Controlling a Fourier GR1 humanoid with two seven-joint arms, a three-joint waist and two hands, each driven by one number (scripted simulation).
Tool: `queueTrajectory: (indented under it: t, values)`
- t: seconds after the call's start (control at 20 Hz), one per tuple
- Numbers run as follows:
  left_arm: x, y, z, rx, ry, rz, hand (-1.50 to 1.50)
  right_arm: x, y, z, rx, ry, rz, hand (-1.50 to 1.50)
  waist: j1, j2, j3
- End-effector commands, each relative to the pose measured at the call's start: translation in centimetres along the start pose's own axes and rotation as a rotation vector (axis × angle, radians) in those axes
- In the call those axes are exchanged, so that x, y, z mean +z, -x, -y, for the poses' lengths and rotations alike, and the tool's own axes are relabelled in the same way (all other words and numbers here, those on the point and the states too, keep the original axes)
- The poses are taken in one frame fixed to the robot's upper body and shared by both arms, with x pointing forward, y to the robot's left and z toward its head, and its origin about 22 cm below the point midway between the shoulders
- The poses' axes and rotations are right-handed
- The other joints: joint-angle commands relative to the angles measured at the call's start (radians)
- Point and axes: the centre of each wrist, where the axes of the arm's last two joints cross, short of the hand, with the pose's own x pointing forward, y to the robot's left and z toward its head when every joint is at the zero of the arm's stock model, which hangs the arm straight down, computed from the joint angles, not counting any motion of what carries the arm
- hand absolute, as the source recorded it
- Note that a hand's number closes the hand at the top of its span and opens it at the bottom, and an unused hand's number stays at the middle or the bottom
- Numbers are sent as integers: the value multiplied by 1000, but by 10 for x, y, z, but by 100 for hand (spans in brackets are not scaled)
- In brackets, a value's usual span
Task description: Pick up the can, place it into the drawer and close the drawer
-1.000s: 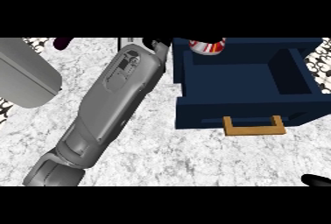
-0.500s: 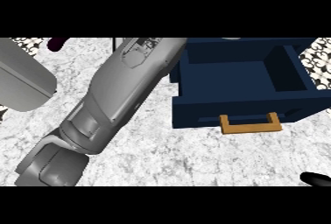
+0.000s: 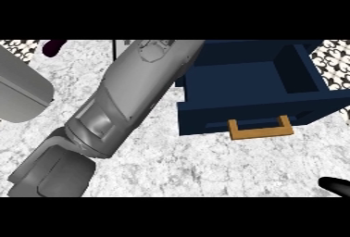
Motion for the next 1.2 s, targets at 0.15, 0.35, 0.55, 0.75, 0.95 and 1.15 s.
queueTrajectory:
  t: [0.15,0.35,0.55,0.75,0.95,1.15]
  values:
    - [-2,-8,5,-23,-108,8,-150,-8,-6,-7,3,-29,8,-150,-13,4,1]
    - [-3,-9,6,-25,-163,9,-150,-5,-4,-7,10,-19,22,-150,-36,9,2]
    - [-3,-9,6,-21,-153,36,-150,-15,-2,-9,108,-72,60,-150,-20,11,1]
    - [-3,1,3,40,-160,2,-150,-20,-8,-10,202,-120,133,-150,-30,13,1]
    - [-4,-2,2,80,-159,9,-150,-33,-9,-20,345,-161,191,-150,-16,16,0]
    - [-4,-7,3,96,-143,23,-150,-49,-10,-32,507,-183,194,-150,5,13,-1]
